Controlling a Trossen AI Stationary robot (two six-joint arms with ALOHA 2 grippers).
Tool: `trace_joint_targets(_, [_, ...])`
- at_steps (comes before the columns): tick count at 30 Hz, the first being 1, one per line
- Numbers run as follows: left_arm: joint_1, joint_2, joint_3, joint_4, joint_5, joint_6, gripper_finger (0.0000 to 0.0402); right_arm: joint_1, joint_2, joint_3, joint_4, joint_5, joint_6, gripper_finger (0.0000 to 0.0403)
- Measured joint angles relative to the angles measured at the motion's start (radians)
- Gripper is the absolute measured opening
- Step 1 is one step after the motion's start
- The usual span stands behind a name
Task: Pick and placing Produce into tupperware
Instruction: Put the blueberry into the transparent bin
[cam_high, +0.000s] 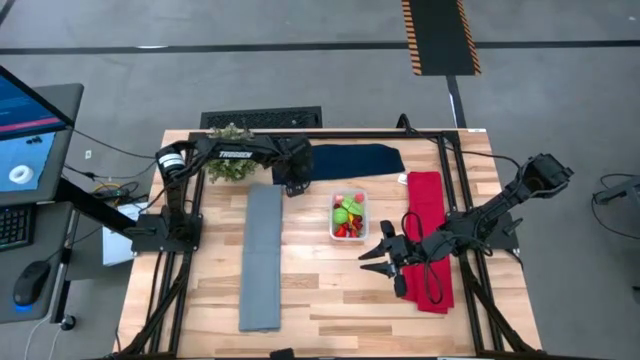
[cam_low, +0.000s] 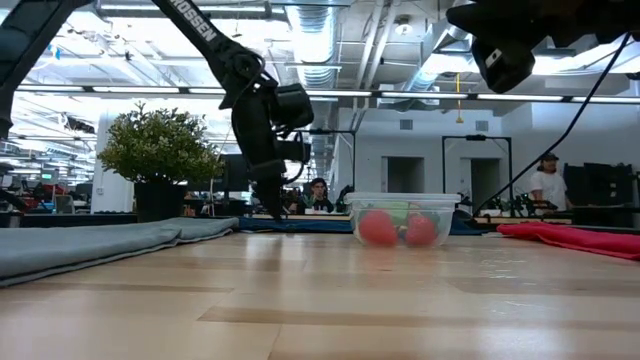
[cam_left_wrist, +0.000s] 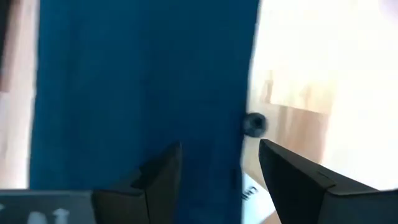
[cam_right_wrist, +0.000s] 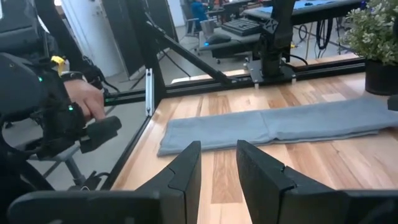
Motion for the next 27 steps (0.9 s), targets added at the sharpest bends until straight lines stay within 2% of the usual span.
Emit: trace_joint_targets(27, [-0.040,0.021,0.000,0.051,0.056,0.051,0.0206,0.000,0.000,0.000,0.000,0.000,0.001,0.0125])
